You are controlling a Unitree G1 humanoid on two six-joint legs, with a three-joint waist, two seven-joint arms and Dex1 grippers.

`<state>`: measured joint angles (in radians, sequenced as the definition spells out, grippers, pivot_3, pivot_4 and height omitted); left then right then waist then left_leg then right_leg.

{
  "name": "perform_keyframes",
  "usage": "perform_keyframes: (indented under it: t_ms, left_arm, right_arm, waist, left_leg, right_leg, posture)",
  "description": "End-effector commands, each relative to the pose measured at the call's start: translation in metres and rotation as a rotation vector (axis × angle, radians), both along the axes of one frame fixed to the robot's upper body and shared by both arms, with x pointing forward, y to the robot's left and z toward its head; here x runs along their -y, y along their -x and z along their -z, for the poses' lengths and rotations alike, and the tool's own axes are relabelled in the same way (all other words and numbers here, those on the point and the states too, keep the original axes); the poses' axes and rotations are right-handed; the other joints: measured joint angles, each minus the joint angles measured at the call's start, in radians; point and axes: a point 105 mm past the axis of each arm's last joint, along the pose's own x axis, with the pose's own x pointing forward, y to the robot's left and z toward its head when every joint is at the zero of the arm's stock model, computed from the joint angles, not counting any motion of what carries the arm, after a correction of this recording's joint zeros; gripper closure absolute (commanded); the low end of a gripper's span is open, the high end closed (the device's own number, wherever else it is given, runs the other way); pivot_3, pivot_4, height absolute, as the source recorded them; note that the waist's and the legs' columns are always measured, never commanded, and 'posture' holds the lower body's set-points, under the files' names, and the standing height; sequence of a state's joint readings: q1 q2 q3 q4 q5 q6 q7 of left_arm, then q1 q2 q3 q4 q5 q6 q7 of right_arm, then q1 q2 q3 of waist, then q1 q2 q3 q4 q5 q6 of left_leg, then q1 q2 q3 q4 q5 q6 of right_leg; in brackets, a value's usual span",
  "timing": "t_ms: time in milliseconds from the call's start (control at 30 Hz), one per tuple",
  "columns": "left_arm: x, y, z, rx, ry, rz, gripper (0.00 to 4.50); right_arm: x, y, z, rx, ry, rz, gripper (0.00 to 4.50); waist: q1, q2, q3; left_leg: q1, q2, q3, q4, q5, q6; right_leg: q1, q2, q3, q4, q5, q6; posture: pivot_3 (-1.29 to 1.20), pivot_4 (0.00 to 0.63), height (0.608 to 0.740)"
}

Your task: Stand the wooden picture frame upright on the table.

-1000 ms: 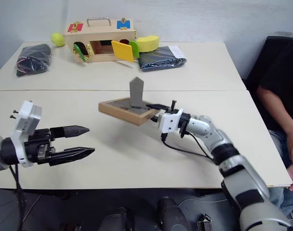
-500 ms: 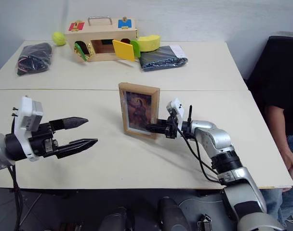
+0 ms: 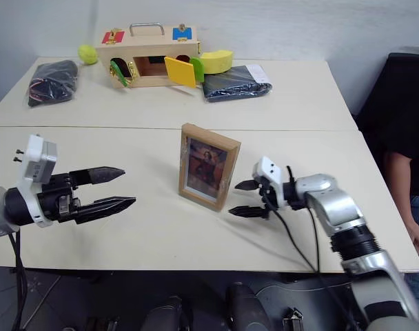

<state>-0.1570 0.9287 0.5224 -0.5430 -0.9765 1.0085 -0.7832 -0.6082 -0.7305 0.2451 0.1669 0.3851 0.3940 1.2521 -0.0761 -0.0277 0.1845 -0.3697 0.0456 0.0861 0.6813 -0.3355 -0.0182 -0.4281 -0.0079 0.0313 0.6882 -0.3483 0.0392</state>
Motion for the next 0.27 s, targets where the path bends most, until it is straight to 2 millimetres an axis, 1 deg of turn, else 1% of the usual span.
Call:
perform_keyframes:
  t_ms: [33, 67, 167, 233, 267]
  left_arm:
    - [-0.002, -0.005, -0.012, 0.071, -0.016, -0.003, 0.00]
    - [-0.004, -0.007, -0.014, 0.078, -0.017, -0.008, 0.00]
    - [-0.004, -0.012, -0.021, 0.111, -0.001, -0.007, 0.00]
    - [-0.003, -0.016, -0.030, 0.132, 0.036, -0.002, 0.00]
    - [-0.002, -0.018, -0.031, 0.140, 0.031, -0.002, 0.00]
  right_arm:
    - [0.046, 0.015, -0.060, 0.079, -0.018, -0.037, 0.04]
    - [0.053, 0.021, -0.075, 0.070, -0.048, -0.046, 0.04]
    - [0.057, 0.030, -0.098, 0.042, -0.128, -0.053, 0.04]
    - [0.054, 0.030, -0.108, 0.022, -0.201, -0.034, 0.04]
    - [0.052, 0.031, -0.107, 0.010, -0.226, -0.026, 0.04]
  waist:
    - [0.005, 0.004, 0.003]
    - [0.010, 0.004, 0.003]
    - [0.011, 0.003, 0.003]
    - [0.006, 0.002, 0.003]
    - [0.006, 0.002, 0.003]
  left_leg:
    - [0.000, 0.000, 0.000, 0.000, 0.000, 0.000]
    - [0.000, -0.001, 0.001, 0.000, 0.000, 0.001]
    - [0.002, 0.001, 0.001, 0.000, 0.000, 0.000]
    - [0.002, 0.002, 0.001, 0.000, 0.000, 0.000]
    - [0.003, 0.001, 0.001, 0.000, 0.000, 0.000]
  right_leg:
    - [0.000, 0.000, 0.000, 0.000, 0.000, 0.000]
    - [0.000, 0.000, 0.001, 0.000, 0.000, 0.000]
    - [0.001, 0.001, 0.001, 0.000, 0.000, 0.000]
    - [0.001, 0.002, 0.001, 0.001, 0.000, 0.000]
    - [0.001, 0.002, 0.001, 0.001, 0.000, 0.000]
  posture:
    - [0.00, 0.150, 0.740]
    - [0.00, 0.150, 0.740]
    - [0.00, 0.150, 0.740]
    - [0.00, 0.150, 0.740]
    - [0.00, 0.150, 0.740]
